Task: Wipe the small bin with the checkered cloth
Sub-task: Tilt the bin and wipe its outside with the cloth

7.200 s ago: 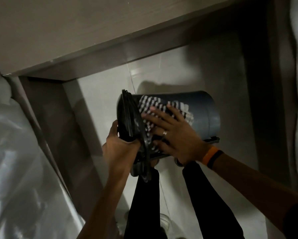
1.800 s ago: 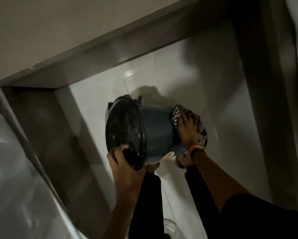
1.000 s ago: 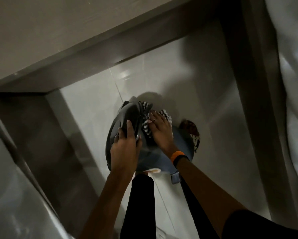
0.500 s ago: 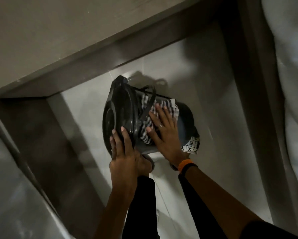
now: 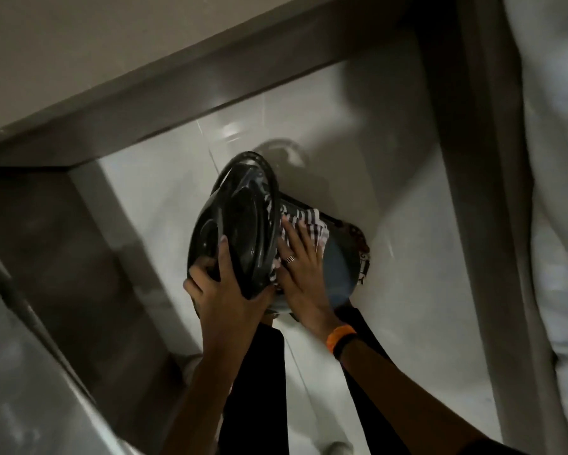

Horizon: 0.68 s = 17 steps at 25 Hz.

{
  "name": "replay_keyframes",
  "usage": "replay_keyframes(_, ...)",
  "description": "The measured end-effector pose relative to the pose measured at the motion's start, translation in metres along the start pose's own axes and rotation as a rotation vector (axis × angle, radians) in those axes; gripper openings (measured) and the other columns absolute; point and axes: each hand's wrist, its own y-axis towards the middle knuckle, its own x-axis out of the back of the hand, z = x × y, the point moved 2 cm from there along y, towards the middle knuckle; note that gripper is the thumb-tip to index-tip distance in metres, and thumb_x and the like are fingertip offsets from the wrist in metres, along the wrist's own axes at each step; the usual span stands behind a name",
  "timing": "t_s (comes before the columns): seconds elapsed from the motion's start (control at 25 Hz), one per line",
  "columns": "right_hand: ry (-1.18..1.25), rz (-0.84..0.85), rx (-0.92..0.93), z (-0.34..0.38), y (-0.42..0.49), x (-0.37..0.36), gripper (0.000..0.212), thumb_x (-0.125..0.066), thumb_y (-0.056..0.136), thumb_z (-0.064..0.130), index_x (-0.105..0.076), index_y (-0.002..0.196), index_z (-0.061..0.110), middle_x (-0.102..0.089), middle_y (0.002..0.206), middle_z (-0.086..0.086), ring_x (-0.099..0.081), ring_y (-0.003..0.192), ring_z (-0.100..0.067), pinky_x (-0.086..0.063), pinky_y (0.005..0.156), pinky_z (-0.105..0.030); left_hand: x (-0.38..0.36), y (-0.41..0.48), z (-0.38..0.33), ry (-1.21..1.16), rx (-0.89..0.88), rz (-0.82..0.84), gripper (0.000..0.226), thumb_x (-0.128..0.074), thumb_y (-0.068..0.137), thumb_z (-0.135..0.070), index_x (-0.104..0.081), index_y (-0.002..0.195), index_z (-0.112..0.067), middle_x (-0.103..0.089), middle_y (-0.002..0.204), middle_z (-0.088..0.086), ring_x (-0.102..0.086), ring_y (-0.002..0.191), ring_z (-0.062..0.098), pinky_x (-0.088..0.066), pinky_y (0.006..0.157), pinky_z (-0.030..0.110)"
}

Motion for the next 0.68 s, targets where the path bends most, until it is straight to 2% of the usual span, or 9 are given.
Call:
replay_keyframes(0.08, -0.116, 0.015, -0.013, -0.011, 0.012, 0.01, 0.058, -0.018, 0.1, 0.056, -0.023, 0.157, 0.044, -0.021, 0.171, 0.01, -0.006, 0.162, -0.016, 0.011, 0.131, -0.048, -0.007, -0.005, 0.008, -0.029, -0.049, 0.098, 0.108, -0.081, 0.071, -0.047, -0.021, 0.157, -0.017, -0.029, 0.152, 0.024, -0.033, 0.132, 0.044, -0.039, 0.106, 0.058)
replay_keyframes(0.12, -0.155, 0.003, -0.09, -0.02, 0.021, 0.016, 0.059, -0.022, 0.1, 0.051, -0.034, 0.156, 0.036, -0.031, 0.168, 0.006, -0.014, 0.16, -0.019, 0.005, 0.131, -0.055, -0.011, -0.008, 0.01, -0.093, -0.064, 0.147, 0.103, -0.077, 0.078, -0.042, -0.017, 0.157, -0.015, -0.025, 0.158, 0.021, -0.028, 0.14, 0.043, -0.035, 0.111, 0.06)
replay_keyframes(0.2, -0.179, 0.03, -0.261, -0.034, 0.04, 0.02, 0.053, -0.031, 0.103, 0.042, -0.045, 0.152, 0.028, -0.04, 0.164, 0.003, -0.022, 0.158, -0.022, 0.0, 0.13, -0.058, -0.015, -0.004, 0.015, -0.214, -0.054, 0.191, 0.089, -0.068, 0.088, -0.032, -0.014, 0.158, -0.019, -0.021, 0.163, 0.015, -0.024, 0.147, 0.037, -0.033, 0.113, 0.061)
replay_keyframes(0.28, -0.155, 0.054, -0.283, -0.029, 0.059, 0.013, 0.05, -0.034, 0.104, 0.038, -0.048, 0.15, 0.027, -0.041, 0.164, 0.002, -0.024, 0.157, -0.023, -0.001, 0.13, -0.056, -0.016, 0.005, 0.014, -0.201, -0.084, 0.161, 0.08, -0.063, 0.093, -0.028, -0.016, 0.158, -0.023, -0.023, 0.163, 0.011, -0.029, 0.146, 0.037, -0.038, 0.11, 0.061)
replay_keyframes(0.44, -0.111, 0.1, -0.125, -0.031, 0.068, -0.005, 0.051, -0.036, 0.104, 0.046, -0.043, 0.153, 0.032, -0.041, 0.164, 0.002, -0.026, 0.156, -0.021, -0.007, 0.13, -0.051, -0.012, 0.004, 0.016, -0.116, -0.141, 0.165, 0.076, -0.058, 0.096, -0.029, -0.014, 0.158, -0.024, -0.025, 0.163, 0.013, -0.036, 0.142, 0.039, -0.042, 0.107, 0.057)
replay_keyframes(0.52, -0.064, 0.067, -0.286, -0.063, 0.06, 0.009, 0.045, -0.041, 0.107, 0.038, -0.047, 0.151, 0.028, -0.043, 0.163, -0.003, -0.03, 0.155, -0.026, -0.012, 0.13, -0.051, -0.01, -0.001, 0.017, -0.084, -0.151, 0.18, 0.072, -0.052, 0.099, -0.03, -0.013, 0.158, -0.025, -0.021, 0.164, 0.012, -0.031, 0.145, 0.038, -0.039, 0.11, 0.058)
replay_keyframes(0.6, 0.002, -0.02, -0.519, -0.102, 0.045, 0.03, 0.042, -0.042, 0.108, 0.031, -0.053, 0.147, 0.018, -0.046, 0.16, -0.01, -0.037, 0.151, -0.031, -0.018, 0.127, -0.039, -0.007, -0.004, 0.012, -0.021, -0.172, 0.187, 0.066, -0.046, 0.101, -0.032, -0.012, 0.158, -0.026, -0.017, 0.166, 0.012, -0.024, 0.148, 0.037, -0.036, 0.112, 0.059)
replay_keyframes(0.68, -0.006, -0.084, -0.614, -0.125, 0.024, 0.043, 0.045, -0.042, 0.109, 0.025, -0.044, 0.152, 0.013, -0.036, 0.166, -0.01, -0.029, 0.155, -0.029, -0.013, 0.128, -0.033, -0.005, -0.008, 0.002, 0.044, -0.209, 0.176, 0.063, -0.043, 0.102, -0.032, -0.014, 0.157, -0.026, -0.017, 0.165, 0.013, -0.022, 0.149, 0.038, -0.035, 0.112, 0.059)
